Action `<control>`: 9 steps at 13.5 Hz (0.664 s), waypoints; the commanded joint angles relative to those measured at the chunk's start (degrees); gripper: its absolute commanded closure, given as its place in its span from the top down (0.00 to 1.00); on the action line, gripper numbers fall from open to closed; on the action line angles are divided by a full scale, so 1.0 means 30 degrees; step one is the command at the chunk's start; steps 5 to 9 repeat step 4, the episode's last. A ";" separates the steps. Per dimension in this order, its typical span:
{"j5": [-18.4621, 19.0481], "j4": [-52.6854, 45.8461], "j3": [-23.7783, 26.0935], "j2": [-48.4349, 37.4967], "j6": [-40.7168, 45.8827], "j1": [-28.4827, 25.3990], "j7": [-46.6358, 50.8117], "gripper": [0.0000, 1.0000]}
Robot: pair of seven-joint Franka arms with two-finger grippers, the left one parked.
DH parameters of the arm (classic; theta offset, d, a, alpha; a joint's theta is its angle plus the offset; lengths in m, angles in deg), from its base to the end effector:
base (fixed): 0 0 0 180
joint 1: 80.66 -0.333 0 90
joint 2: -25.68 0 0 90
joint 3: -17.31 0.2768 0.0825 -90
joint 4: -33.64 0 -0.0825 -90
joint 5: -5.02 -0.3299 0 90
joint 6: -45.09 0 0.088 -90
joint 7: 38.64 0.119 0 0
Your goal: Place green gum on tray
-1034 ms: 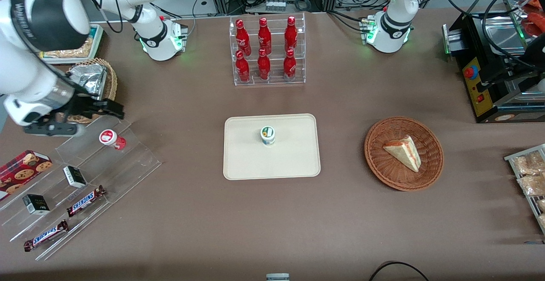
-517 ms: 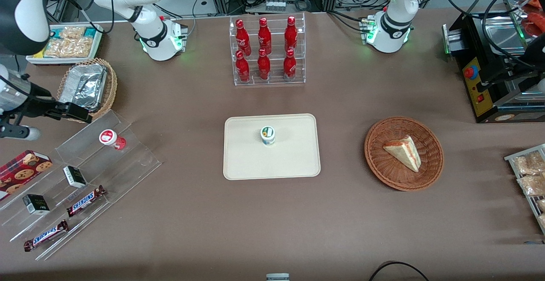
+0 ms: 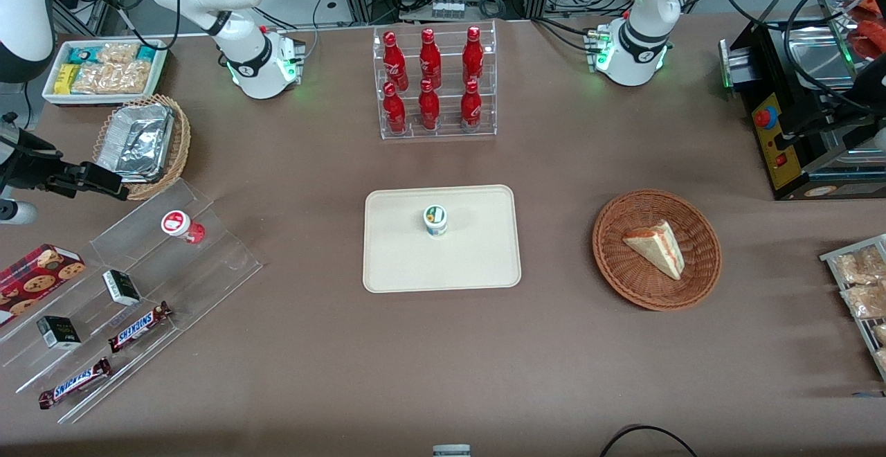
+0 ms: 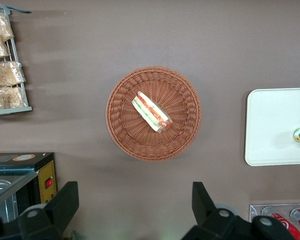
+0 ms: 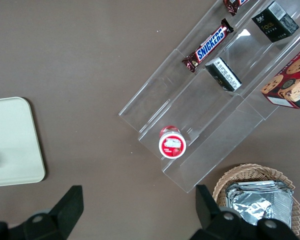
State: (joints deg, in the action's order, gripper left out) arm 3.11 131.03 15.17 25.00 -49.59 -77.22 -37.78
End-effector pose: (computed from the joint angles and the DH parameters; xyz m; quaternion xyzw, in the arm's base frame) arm 0.4982 -0.0450 0.5322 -0.9980 0.0578 0.0170 0.0175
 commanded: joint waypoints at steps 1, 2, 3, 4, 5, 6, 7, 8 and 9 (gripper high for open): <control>-0.0037 -0.0733 0.0158 0.0314 0.0652 -0.0324 -0.0025 1.00; -0.0008 -0.0733 0.0129 0.0285 0.0652 -0.0499 0.0005 1.00; -0.0037 -0.0763 0.0070 0.0285 0.0652 -0.0617 0.0034 1.00; -0.0066 -0.0792 0.0070 0.0285 0.0652 -0.0618 0.0035 1.00; -0.0066 -0.0792 0.0070 0.0285 0.0652 -0.0618 0.0035 1.00; -0.0066 -0.0792 0.0070 0.0285 0.0652 -0.0618 0.0035 1.00; -0.0066 -0.0792 0.0070 0.0285 0.0652 -0.0618 0.0035 1.00; -0.0066 -0.0792 0.0070 0.0285 0.0652 -0.0618 0.0035 1.00; -0.0066 -0.0792 0.0070 0.0285 0.0652 -0.0618 0.0035 1.00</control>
